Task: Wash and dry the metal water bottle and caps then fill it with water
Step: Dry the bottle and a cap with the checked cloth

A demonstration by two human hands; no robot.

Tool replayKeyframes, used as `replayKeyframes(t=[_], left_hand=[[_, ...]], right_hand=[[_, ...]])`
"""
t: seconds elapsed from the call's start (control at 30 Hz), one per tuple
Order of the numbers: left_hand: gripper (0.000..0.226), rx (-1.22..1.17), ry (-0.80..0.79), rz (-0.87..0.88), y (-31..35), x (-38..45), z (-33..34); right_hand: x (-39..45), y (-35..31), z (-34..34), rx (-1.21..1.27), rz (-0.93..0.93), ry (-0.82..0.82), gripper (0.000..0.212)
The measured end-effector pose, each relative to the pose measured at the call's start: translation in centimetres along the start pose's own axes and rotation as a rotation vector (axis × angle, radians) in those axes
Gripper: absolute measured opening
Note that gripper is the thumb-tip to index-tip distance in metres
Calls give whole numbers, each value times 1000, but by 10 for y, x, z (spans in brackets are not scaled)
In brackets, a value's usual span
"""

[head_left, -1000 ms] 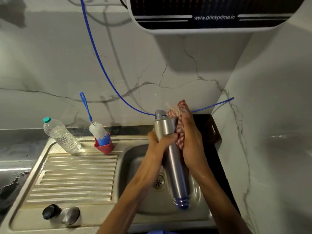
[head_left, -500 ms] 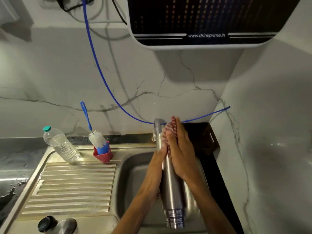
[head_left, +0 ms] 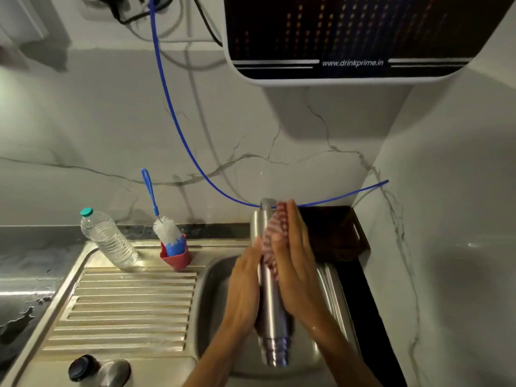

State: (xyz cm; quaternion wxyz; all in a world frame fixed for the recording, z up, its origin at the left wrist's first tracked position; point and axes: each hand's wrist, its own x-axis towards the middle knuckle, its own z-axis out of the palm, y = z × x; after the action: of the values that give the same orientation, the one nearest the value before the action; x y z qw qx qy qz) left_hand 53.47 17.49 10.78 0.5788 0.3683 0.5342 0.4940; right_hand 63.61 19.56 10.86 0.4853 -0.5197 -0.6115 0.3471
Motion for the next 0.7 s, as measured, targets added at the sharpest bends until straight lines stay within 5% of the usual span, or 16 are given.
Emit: replayKeyframes(t=[0.17,0.23,0.33,0.4,0.57,0.7], left_hand=[[61,11,53,32,-5,13,4],[85,-141,102,-63,3,41,-2],[83,-338,77,-140,14,70,-12],[86,-308,-63,-175,14,60,-16],[60,105,-204,-53,3,10,-8],[63,149,-131,-12,13,9,-1]], right_hand=[[21,2,-23,303,151,-92,50],[1,3,-14,161,89,-153,54],[-33,4,3,-219,-155,-194,61],[-39,4,9,-233,-160,-171,65],[-4,10,-7,201,287,-56,57],[3,19,-7,711,581,53,97]])
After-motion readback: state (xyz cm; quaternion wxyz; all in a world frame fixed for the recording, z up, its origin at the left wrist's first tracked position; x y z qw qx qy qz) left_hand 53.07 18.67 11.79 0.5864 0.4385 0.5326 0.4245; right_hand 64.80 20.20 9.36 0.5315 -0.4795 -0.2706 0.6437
